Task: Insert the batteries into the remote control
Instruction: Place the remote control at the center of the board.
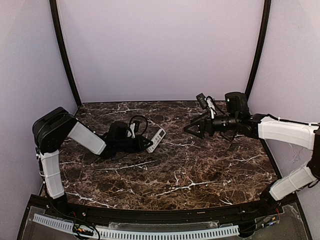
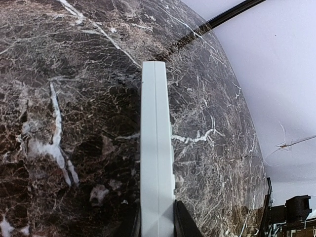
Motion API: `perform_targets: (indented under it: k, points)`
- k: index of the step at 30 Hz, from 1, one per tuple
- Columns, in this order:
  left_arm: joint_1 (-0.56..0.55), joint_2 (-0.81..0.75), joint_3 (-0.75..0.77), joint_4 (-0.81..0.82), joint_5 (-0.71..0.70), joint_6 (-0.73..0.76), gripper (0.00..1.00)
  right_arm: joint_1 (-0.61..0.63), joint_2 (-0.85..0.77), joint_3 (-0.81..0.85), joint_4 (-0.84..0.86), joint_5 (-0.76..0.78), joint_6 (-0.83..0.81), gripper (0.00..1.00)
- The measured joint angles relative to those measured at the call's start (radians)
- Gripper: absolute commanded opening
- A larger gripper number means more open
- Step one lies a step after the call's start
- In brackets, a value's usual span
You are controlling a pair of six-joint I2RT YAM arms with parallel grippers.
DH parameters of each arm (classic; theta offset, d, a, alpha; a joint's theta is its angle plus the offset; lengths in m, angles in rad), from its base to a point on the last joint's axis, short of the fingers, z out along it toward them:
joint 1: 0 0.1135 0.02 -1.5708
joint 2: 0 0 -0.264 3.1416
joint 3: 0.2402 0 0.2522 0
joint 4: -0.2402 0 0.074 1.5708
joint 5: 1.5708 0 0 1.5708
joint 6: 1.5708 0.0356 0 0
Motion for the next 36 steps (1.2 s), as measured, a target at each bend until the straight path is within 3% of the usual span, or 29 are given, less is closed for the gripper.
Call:
perform_targets:
  k: [3, 10, 23, 26, 29, 31, 36]
  points:
    - [0.0, 0.011, -0.004, 0.006, -0.002, -0.008, 0.08, 0.0, 0.003, 0.0, 0.002, -0.004, 0.0, 0.91]
    - [0.0, 0.022, -0.008, 0.027, -0.008, -0.02, 0.32, 0.0, 0.004, 0.0, 0.005, -0.008, 0.0, 0.91]
    - [0.0, 0.013, -0.01, -0.027, -0.074, 0.019, 0.51, -0.002, 0.004, -0.004, 0.005, -0.008, 0.0, 0.91]
    - [0.0, -0.006, 0.002, -0.08, -0.11, 0.054, 0.67, -0.002, 0.004, -0.004, 0.005, -0.008, 0.0, 0.92]
    - [0.0, -0.038, 0.025, -0.166, -0.175, 0.111, 0.92, -0.005, 0.009, -0.004, 0.005, -0.006, 0.001, 0.94]
    - [0.0, -0.059, 0.04, -0.23, -0.222, 0.15, 0.98, -0.006, 0.015, -0.004, 0.005, 0.002, 0.001, 0.96]
    - [0.012, -0.1, 0.134, -0.442, -0.317, 0.263, 0.99, -0.02, 0.029, -0.004, 0.004, 0.023, 0.001, 0.99]
